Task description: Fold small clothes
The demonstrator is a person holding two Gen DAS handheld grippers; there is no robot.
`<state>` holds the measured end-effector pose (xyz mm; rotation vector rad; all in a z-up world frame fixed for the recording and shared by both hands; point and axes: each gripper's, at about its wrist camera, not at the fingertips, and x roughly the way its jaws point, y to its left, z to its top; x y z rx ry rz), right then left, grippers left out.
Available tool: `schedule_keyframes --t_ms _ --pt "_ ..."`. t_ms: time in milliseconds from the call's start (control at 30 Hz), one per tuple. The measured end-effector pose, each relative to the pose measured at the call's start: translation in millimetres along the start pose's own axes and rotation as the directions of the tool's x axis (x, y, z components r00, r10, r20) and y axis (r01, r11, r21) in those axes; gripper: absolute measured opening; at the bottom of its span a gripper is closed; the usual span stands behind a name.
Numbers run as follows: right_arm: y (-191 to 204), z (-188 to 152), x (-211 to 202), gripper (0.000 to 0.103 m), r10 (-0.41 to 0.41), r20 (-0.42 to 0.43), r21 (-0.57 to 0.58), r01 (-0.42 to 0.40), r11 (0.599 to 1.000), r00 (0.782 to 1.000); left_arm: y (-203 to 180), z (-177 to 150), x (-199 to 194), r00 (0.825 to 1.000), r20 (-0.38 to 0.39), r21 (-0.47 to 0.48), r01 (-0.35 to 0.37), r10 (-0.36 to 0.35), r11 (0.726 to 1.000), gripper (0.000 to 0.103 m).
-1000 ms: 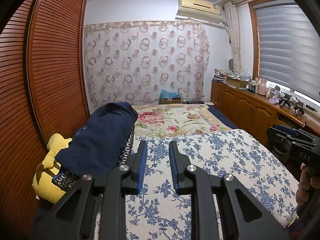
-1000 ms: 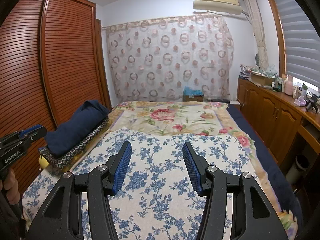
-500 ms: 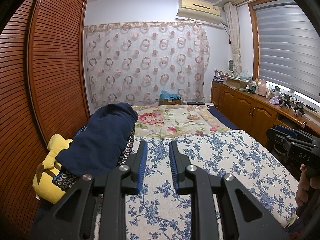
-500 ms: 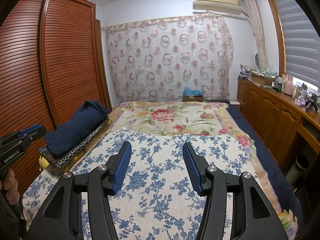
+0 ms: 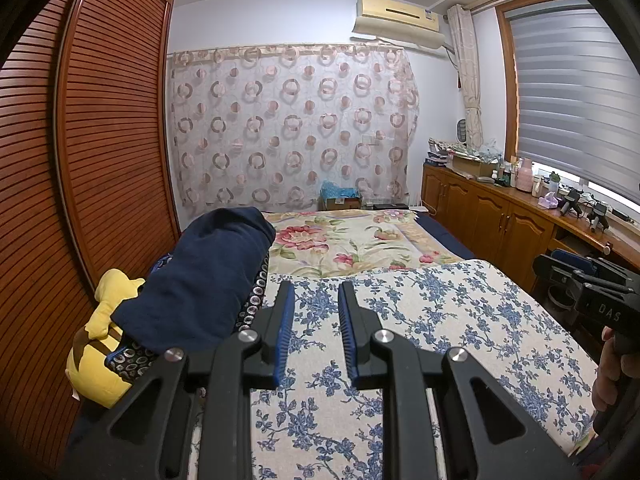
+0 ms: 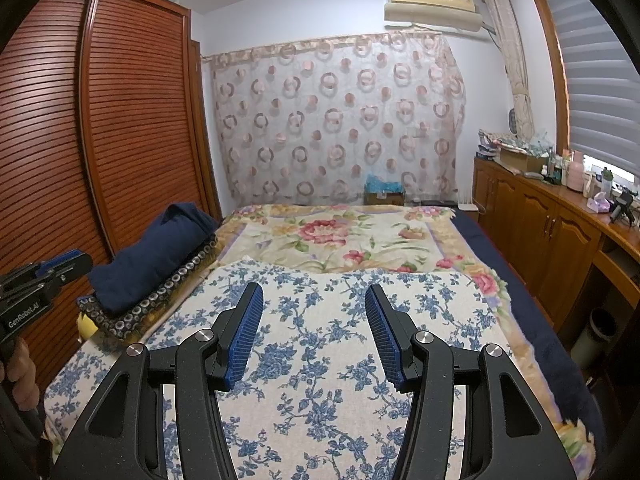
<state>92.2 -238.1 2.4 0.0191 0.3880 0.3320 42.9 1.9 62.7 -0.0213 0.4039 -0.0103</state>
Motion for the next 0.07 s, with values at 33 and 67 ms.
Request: schedule_keyframes --t_ms 33,67 --pt "0.2 0.0 0.0 0.054 0.0 0.0 -0.001 0.0 1.0 1.0 0.1 0.0 0.1 1.0 0.0 0.0 0.0 0.0 1.0 0.02" --pt "0.4 -0.1 0.2 0.054 -0.002 0.001 -0.001 0.002 1.0 1.0 0.1 -0.2 0.1 1.0 0.0 -0.001 0.001 -0.001 1.0 0.02"
